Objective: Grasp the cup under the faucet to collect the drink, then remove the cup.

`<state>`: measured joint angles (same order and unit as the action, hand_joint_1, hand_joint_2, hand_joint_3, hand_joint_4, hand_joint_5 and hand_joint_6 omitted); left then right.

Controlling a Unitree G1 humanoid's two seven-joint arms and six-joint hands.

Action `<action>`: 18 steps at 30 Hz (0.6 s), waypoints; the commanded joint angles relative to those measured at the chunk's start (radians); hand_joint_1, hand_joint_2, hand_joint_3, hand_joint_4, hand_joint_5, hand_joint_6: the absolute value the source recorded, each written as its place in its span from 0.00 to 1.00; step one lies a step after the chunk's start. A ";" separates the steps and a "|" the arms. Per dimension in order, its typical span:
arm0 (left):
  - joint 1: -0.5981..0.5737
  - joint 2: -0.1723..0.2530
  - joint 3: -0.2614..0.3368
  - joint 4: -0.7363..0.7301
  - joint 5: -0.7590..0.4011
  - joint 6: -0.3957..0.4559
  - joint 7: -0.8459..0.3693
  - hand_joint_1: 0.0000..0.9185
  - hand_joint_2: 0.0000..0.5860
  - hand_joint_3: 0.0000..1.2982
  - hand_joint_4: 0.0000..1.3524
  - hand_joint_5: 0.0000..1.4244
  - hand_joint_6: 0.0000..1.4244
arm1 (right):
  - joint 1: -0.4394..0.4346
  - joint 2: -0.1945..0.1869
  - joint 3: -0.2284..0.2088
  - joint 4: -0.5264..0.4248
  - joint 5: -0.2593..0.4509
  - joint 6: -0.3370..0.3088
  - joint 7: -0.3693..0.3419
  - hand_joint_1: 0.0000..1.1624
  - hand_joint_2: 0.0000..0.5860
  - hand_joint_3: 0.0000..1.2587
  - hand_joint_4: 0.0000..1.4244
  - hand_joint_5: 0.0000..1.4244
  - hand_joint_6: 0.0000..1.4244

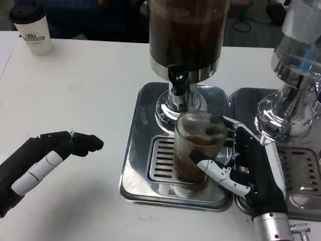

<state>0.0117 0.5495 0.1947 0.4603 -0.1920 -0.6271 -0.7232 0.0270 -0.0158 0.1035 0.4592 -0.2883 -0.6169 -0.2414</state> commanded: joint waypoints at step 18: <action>0.005 -0.008 -0.014 0.000 0.003 0.002 0.010 0.00 0.23 0.38 0.29 0.23 0.24 | 0.017 0.010 -0.014 -0.104 0.016 -0.021 -0.007 0.69 0.36 0.43 0.48 0.66 0.88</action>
<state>0.0123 0.5475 0.1864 0.4603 -0.1919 -0.6271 -0.7229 0.0475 -0.0125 0.0951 0.3939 -0.2870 -0.6169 -0.2410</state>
